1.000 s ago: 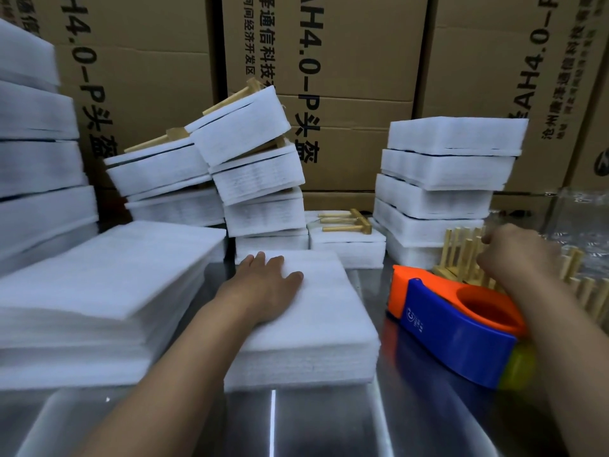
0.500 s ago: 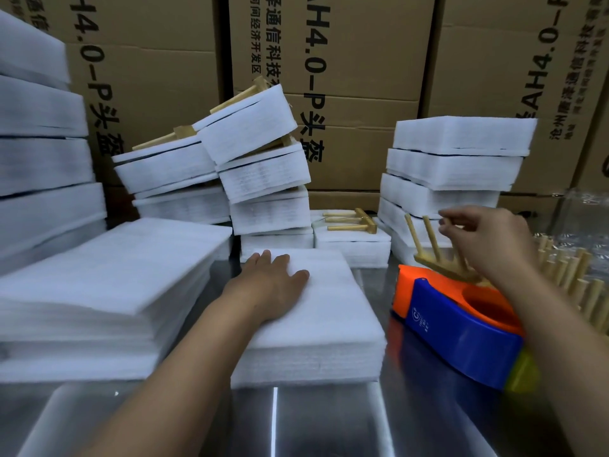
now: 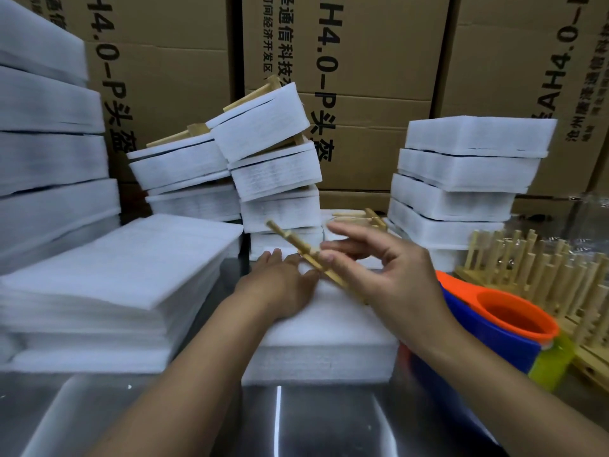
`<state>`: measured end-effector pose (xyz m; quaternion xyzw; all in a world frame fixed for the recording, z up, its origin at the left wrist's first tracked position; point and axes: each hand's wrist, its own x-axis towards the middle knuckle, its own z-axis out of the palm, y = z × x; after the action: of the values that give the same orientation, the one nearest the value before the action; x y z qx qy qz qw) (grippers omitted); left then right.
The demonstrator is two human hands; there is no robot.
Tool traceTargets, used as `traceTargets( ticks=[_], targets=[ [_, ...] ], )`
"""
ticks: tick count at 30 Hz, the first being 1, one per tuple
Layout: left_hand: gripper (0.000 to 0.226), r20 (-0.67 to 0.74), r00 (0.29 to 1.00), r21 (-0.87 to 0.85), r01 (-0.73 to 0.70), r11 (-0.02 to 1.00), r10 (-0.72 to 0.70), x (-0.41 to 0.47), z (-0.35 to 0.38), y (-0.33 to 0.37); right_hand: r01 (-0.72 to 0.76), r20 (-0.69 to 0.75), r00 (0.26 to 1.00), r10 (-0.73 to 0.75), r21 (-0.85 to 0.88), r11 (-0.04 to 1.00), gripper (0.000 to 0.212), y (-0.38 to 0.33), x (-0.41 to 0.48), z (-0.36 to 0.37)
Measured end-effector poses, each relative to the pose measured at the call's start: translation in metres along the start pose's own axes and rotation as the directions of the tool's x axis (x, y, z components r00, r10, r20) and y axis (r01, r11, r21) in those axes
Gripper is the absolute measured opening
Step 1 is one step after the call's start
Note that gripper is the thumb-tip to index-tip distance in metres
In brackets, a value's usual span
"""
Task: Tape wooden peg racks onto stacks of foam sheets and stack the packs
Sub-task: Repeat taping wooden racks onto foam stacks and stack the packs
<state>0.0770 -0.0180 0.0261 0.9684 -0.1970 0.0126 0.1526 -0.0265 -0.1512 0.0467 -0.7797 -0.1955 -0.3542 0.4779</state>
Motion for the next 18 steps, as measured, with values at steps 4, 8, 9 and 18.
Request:
traceTargets(
  ticks=[4, 8, 9, 18],
  targets=[
    [0.048, 0.015, 0.999, 0.027, -0.052, 0.998, 0.052, -0.001, 0.0, -0.003, -0.026, 0.02, 0.999, 0.025, 0.038, 0.999, 0.012, 0.009, -0.004, 0.006],
    [0.049, 0.007, 0.997, 0.027, -0.071, 0.997, 0.071, -0.004, -0.001, -0.002, -0.31, -0.005, 0.95, 0.312, -0.128, 0.942, 0.015, 0.028, 0.006, 0.001],
    [0.05, 0.007, 0.998, 0.023, -0.067, 0.997, 0.067, -0.005, -0.001, -0.002, -0.384, 0.021, 0.92, 0.392, -0.162, 0.909, 0.016, 0.033, 0.008, -0.001],
    [0.036, 0.04, 0.998, -0.031, -0.054, 0.998, 0.055, -0.014, -0.018, 0.007, -0.452, 0.21, 0.842, 0.497, -0.228, 0.862, 0.032, 0.039, 0.014, -0.016]
  ],
)
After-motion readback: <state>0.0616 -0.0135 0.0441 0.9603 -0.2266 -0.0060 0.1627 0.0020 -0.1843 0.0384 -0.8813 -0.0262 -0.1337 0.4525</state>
